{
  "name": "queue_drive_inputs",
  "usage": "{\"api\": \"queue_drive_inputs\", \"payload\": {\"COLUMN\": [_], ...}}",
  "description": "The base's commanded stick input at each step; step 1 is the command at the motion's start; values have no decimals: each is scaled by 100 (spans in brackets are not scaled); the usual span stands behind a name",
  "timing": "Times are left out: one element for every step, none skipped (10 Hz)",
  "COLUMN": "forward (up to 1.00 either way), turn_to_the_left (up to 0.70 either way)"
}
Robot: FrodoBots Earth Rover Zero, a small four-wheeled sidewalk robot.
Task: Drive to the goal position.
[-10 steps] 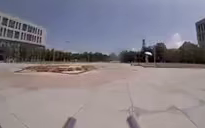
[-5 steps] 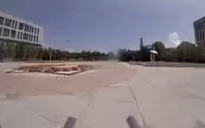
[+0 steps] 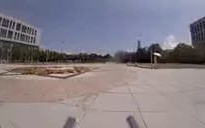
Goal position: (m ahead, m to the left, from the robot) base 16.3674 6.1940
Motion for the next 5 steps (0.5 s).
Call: {"api": "queue_drive_inputs", "payload": {"forward": [100,100,100,100,100], "turn_to_the_left": [-27,-27,-6,0,0]}}
